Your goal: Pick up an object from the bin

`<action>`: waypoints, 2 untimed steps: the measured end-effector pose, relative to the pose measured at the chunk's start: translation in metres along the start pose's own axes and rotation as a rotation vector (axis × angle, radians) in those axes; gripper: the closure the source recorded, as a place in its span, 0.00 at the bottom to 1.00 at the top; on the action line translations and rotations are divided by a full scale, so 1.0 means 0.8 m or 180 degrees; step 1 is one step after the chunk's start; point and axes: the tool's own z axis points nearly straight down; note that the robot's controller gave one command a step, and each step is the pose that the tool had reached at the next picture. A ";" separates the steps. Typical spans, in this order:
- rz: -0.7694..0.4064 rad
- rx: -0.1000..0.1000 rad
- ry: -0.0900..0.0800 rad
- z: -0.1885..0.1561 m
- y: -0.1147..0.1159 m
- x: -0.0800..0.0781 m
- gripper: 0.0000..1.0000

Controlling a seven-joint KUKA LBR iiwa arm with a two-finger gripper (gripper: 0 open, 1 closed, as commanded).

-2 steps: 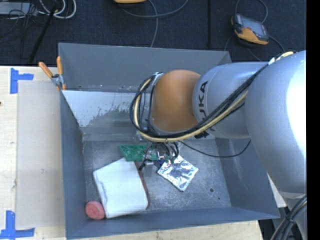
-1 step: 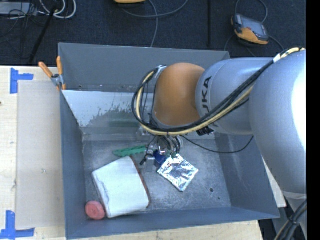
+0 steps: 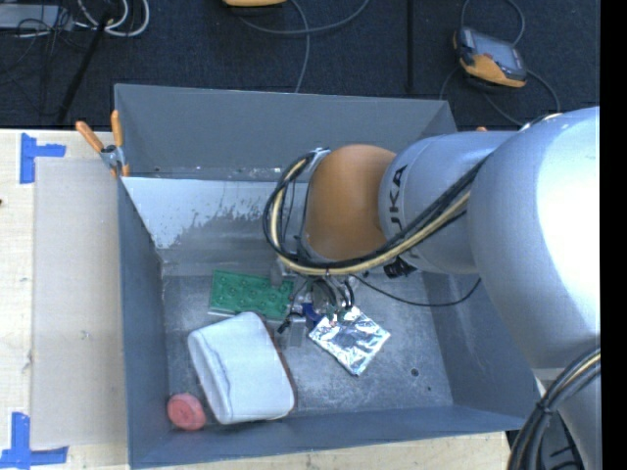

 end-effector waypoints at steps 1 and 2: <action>0.0005 -0.0002 -0.0002 -0.001 0.000 -0.001 0.00; 0.0008 -0.0009 -0.0018 -0.004 0.001 -0.003 1.00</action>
Offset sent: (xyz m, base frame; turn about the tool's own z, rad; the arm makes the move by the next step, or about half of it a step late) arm 0.0000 0.0000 0.0000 0.0000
